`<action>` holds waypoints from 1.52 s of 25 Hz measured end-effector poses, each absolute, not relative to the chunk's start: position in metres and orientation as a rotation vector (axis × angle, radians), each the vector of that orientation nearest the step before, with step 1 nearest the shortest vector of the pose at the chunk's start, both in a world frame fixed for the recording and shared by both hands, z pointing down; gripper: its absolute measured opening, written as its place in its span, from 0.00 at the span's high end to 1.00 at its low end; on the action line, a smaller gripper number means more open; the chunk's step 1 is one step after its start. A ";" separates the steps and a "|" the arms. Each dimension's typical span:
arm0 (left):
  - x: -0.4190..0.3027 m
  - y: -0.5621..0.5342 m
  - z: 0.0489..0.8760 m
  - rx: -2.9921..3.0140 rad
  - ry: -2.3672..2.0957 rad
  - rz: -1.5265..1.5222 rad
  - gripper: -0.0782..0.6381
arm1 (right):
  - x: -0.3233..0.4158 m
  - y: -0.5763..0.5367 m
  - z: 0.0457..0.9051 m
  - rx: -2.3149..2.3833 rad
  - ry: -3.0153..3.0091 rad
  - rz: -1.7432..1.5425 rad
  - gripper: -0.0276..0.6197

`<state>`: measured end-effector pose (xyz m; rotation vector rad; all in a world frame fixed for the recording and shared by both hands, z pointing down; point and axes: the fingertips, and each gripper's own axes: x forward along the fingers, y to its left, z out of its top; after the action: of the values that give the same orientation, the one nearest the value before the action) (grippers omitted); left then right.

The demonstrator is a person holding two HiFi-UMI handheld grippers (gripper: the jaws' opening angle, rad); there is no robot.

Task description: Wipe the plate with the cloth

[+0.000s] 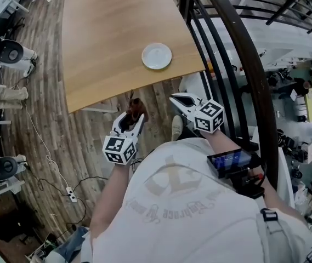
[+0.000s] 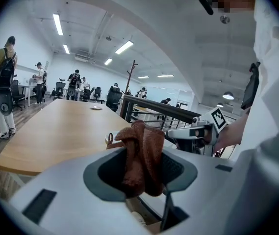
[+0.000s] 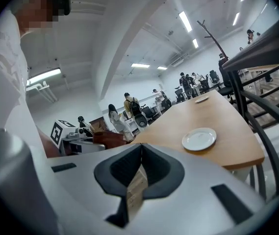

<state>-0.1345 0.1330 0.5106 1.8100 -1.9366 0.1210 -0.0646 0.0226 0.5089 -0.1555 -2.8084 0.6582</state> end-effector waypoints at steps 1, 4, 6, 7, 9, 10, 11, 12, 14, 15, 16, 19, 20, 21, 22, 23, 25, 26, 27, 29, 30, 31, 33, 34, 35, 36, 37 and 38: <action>-0.137 0.125 0.512 1.801 -1.938 0.121 0.66 | -0.068 0.013 0.508 -0.159 -2.811 0.658 0.94; -0.146 0.100 0.516 1.781 -1.938 0.125 0.66 | -0.081 -0.012 0.505 -0.171 -2.817 0.659 0.94; -0.154 0.082 0.521 1.770 -1.932 0.130 0.66 | -0.091 -0.028 0.506 -0.184 -2.811 0.660 0.94; -0.159 0.074 0.523 1.763 -1.930 0.134 0.66 | -0.095 -0.035 0.507 -0.191 -2.806 0.660 0.94; -0.168 0.060 0.527 1.755 -1.931 0.143 0.66 | -0.104 -0.047 0.509 -0.205 -2.798 0.659 0.94; -0.174 0.053 0.527 1.755 -1.934 0.146 0.66 | -0.109 -0.053 0.511 -0.212 -2.797 0.661 0.94; -0.179 0.046 0.528 1.754 -1.937 0.146 0.66 | -0.113 -0.060 0.512 -0.217 -2.799 0.664 0.94; -0.185 0.039 0.529 1.754 -1.941 0.145 0.66 | -0.117 -0.067 0.513 -0.219 -2.801 0.669 0.94; -0.190 0.033 0.528 1.751 -1.942 0.145 0.66 | -0.120 -0.075 0.511 -0.214 -2.806 0.676 0.94; -0.190 0.033 0.527 1.749 -1.940 0.148 0.66 | -0.119 -0.076 0.509 -0.211 -2.806 0.676 0.94; -0.190 0.034 0.525 1.747 -1.938 0.151 0.66 | -0.118 -0.076 0.507 -0.207 -2.805 0.676 0.94; -0.196 0.032 0.523 1.743 -1.932 0.158 0.66 | -0.120 -0.080 0.509 -0.185 -2.794 0.683 0.94; -0.199 0.029 0.524 1.743 -1.927 0.161 0.66 | -0.123 -0.082 0.511 -0.177 -2.789 0.688 0.94; -0.203 0.027 0.526 1.744 -1.920 0.166 0.66 | -0.125 -0.083 0.513 -0.170 -2.785 0.693 0.94; -0.206 0.025 0.528 1.747 -1.911 0.171 0.66 | -0.127 -0.084 0.515 -0.163 -2.780 0.698 0.94; -0.209 0.023 0.530 1.751 -1.900 0.176 0.66 | -0.129 -0.085 0.517 -0.155 -2.775 0.702 0.94; -0.214 0.018 0.533 1.764 -1.878 0.183 0.66 | -0.133 -0.087 0.520 -0.129 -2.765 0.711 0.94; -0.217 0.016 0.534 1.771 -1.866 0.188 0.66 | -0.136 -0.088 0.522 -0.116 -2.761 0.717 0.94; -0.222 0.013 0.536 1.778 -1.856 0.191 0.66 | -0.139 -0.088 0.524 -0.104 -2.756 0.723 0.94; -0.234 0.006 0.537 1.792 -1.843 0.191 0.66 | -0.146 -0.091 0.530 -0.078 -2.746 0.725 0.94; -0.240 0.002 0.539 1.799 -1.838 0.191 0.66 | -0.150 -0.093 0.533 -0.059 -2.741 0.724 0.94; -0.245 -0.002 0.540 1.804 -1.832 0.196 0.66 | -0.153 -0.096 0.535 -0.039 -2.738 0.723 0.94; -0.251 -0.009 0.544 1.815 -1.815 0.228 0.66 | -0.155 -0.100 0.538 -0.006 -2.735 0.731 0.94; -0.251 -0.013 0.545 1.822 -1.806 0.257 0.66 | -0.154 -0.102 0.538 0.008 -2.735 0.737 0.94; -0.250 -0.017 0.546 1.834 -1.795 0.289 0.66 | -0.152 -0.103 0.538 0.022 -2.733 0.744 0.94; -0.247 -0.020 0.546 1.849 -1.783 0.316 0.66 | -0.149 -0.104 0.539 0.037 -2.730 0.751 0.94; -0.247 -0.024 0.547 1.866 -1.768 0.334 0.66 | -0.148 -0.104 0.541 0.053 -2.725 0.756 0.94; -0.249 -0.029 0.549 1.882 -1.754 0.347 0.66 | -0.149 -0.105 0.543 0.065 -2.721 0.759 0.94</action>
<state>-0.2488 -0.0286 0.5492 1.8816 -1.7539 0.3474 -0.1489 -0.1045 0.5433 0.0653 -2.7207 0.7586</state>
